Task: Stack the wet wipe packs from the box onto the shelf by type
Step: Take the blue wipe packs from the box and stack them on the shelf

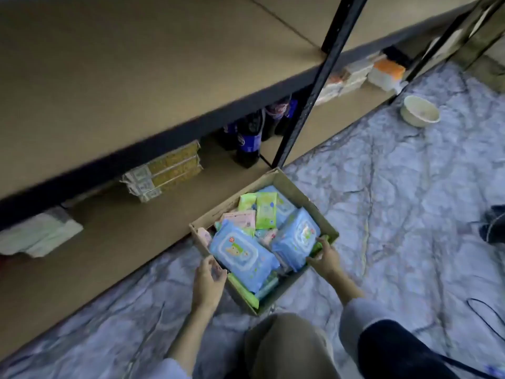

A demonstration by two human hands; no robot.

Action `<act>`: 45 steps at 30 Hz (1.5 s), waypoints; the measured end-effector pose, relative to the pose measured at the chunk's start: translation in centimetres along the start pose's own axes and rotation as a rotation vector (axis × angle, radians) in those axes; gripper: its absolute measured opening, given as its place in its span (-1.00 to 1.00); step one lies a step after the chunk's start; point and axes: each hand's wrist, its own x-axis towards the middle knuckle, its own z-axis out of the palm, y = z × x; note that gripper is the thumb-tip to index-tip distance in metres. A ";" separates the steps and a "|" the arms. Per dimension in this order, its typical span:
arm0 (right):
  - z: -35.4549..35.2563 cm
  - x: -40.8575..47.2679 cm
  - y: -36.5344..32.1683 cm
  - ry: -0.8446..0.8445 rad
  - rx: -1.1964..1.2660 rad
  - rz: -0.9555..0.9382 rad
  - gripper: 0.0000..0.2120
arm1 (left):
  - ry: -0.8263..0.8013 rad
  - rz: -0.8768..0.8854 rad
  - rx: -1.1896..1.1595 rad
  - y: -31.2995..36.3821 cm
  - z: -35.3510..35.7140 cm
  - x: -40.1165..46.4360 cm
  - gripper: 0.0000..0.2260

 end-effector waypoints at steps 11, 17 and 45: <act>2.8 7.1 6.1 -0.114 0.479 0.226 -0.14 | 0.157 0.081 -0.065 -5.5 5.1 4.2 -0.39; 3.1 7.9 5.0 -0.168 0.410 0.229 -0.49 | 0.196 0.073 -0.171 -6.2 4.9 4.2 -0.39; 10.4 -5.6 3.2 0.081 -0.180 -0.066 0.00 | 0.299 0.088 -0.018 -15.1 -7.6 -0.8 -0.44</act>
